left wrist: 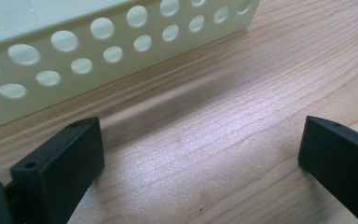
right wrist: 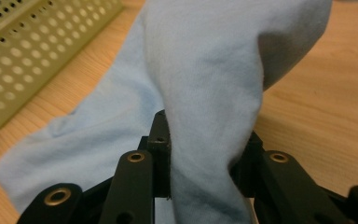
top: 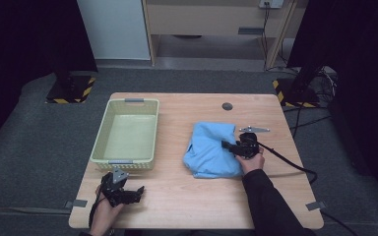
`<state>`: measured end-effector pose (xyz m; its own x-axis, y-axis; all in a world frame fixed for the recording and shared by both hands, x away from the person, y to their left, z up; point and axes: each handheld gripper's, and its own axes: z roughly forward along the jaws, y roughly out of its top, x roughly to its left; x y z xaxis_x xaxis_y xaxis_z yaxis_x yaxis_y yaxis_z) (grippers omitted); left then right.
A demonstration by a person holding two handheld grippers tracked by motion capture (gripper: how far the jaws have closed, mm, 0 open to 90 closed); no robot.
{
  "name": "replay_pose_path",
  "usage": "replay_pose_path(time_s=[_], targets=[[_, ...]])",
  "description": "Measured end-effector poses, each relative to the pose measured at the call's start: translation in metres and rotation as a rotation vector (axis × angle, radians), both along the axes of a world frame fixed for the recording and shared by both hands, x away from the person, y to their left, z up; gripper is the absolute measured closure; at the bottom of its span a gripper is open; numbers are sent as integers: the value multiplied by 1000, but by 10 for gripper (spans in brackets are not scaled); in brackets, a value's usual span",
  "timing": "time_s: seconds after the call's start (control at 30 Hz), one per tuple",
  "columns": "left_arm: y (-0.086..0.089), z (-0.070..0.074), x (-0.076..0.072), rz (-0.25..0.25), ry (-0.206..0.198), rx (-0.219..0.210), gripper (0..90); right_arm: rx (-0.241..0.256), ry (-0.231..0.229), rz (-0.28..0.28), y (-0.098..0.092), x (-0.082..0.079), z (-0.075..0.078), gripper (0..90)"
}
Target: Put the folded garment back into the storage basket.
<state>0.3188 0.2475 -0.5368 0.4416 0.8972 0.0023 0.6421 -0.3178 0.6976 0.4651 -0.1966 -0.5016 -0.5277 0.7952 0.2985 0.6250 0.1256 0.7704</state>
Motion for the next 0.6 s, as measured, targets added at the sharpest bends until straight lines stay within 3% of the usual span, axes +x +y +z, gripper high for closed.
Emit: replay_pose_path(time_s=[0.3,0.6], targets=[[0,0,0,0,0,0,0,27,-93,36,7,-10,31,679],[0,0,0,0,0,0,0,60,-172,32,9,-17,58,677]])
